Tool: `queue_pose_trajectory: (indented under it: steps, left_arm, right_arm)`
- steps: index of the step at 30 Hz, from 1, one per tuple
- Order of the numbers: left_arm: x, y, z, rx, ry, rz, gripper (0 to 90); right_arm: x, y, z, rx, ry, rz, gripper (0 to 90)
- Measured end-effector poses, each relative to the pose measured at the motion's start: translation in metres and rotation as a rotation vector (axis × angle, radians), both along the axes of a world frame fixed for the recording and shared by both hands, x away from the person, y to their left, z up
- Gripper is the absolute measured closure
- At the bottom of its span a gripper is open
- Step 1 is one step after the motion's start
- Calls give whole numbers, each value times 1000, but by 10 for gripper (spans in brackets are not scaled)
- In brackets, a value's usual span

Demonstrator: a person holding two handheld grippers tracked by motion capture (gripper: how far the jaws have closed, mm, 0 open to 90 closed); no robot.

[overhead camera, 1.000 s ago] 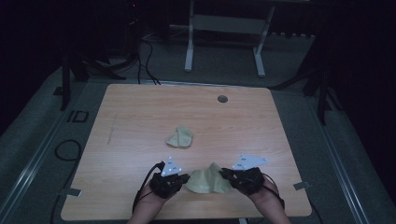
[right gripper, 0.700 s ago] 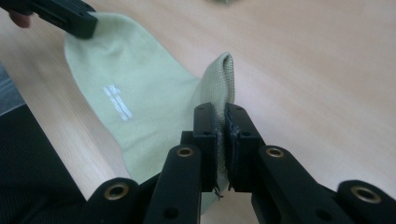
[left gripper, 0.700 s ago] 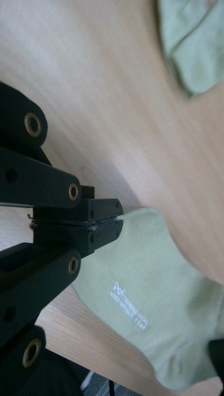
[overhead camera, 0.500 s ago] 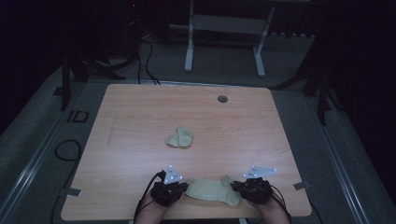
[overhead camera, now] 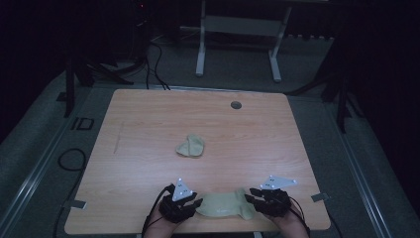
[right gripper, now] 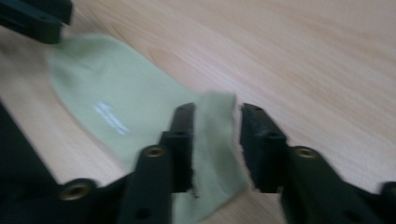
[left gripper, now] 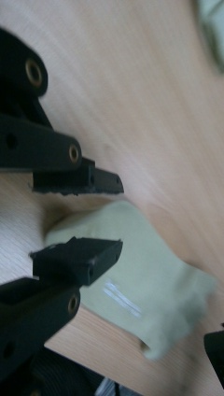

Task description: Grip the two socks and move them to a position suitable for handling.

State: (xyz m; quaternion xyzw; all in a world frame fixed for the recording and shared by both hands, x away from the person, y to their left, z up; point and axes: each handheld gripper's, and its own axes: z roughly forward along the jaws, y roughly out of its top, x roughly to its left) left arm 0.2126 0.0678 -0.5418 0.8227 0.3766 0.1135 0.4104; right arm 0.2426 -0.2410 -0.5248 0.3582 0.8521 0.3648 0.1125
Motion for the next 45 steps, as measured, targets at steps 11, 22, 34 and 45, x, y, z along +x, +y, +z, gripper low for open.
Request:
queue_pose_trajectory:
  steps: [11, 22, 34, 45]
  left_arm:
    - [9, -22, -17, 80, 72, -97, 836]
    - [11, -17, -24, 80, 47, -110, 786]
    - [10, -17, -25, 48, 50, -150, 679]
    - [12, 13, -2, -33, -8, -75, 461]
  right_arm:
    - [-1, 13, -20, -60, 35, 56, 732]
    - [-8, 2, -30, -74, 33, 60, 630]
    - [-15, 3, -32, -119, -25, 98, 560]
    - [2, 14, 6, -26, -42, 121, 483]
